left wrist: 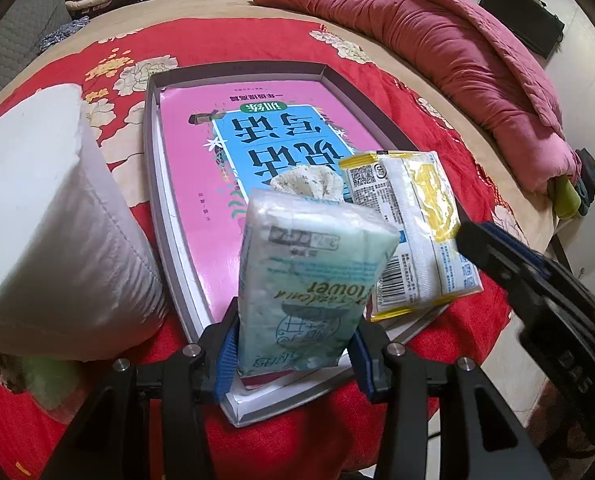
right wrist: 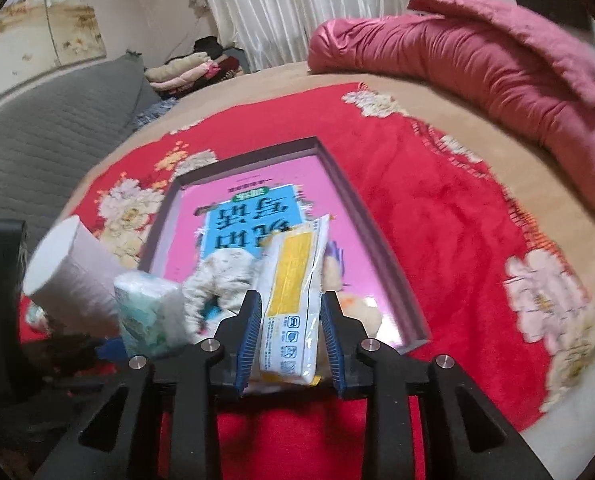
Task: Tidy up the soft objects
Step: 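Lower the tissue pack onto the book with left tool while right tool releases snack bag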
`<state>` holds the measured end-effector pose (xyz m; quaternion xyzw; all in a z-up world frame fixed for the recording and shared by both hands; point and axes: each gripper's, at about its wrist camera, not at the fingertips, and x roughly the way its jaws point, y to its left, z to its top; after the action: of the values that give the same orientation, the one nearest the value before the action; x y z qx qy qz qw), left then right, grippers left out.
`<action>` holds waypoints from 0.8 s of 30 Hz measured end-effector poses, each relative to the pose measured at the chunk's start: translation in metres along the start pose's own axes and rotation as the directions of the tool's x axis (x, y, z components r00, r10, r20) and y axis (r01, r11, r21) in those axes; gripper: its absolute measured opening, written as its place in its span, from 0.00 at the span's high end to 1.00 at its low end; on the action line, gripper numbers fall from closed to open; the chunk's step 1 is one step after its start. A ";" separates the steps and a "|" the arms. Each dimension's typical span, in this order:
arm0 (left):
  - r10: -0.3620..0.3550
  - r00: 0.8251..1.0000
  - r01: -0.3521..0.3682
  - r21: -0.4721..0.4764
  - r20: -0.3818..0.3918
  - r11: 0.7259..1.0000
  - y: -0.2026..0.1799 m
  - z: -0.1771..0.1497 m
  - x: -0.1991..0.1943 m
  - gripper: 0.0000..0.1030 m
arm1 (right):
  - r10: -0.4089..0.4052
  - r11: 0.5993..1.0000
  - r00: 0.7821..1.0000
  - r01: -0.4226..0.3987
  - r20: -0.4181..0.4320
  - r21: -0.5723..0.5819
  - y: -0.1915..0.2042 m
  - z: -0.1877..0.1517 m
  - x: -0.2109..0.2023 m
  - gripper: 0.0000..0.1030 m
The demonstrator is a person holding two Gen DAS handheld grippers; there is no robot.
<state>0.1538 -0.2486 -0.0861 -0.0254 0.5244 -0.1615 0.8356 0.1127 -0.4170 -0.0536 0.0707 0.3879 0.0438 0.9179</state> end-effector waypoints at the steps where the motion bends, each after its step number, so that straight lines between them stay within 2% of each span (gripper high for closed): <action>1: 0.002 1.000 -0.002 0.000 -0.001 1.000 0.000 0.000 0.000 0.54 | -0.009 1.000 1.000 0.009 0.000 -0.014 0.000 -0.001 -0.005 0.69; 5: 0.008 1.000 -0.008 0.001 -0.006 1.000 -0.001 0.002 0.002 0.53 | 0.005 0.996 0.999 -0.009 -0.039 -0.086 0.002 -0.004 -0.015 0.64; 9: -0.005 1.000 0.004 -0.014 -0.019 1.000 -0.001 0.003 0.002 0.53 | -0.065 0.986 0.994 0.051 -0.085 -0.159 0.008 -0.012 -0.005 0.63; 12: -0.010 1.000 0.010 -0.018 -0.025 1.000 0.001 0.004 0.002 0.53 | -0.120 0.983 0.989 0.106 -0.084 -0.153 0.008 -0.014 0.003 0.62; 16: -0.005 1.000 0.004 -0.018 -0.027 1.000 0.001 0.006 0.004 0.53 | -0.146 0.985 0.986 0.138 -0.076 -0.104 0.001 -0.011 0.009 0.55; 24: -0.014 1.000 0.014 -0.024 -0.015 1.000 0.003 0.006 0.003 0.52 | -0.031 0.999 0.999 0.031 -0.005 -0.031 0.000 -0.004 -0.009 0.54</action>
<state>0.1606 -0.2471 -0.0865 -0.0379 0.5327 -0.1611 0.8300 0.1036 -0.4178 -0.0506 0.0502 0.3909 0.0356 0.9184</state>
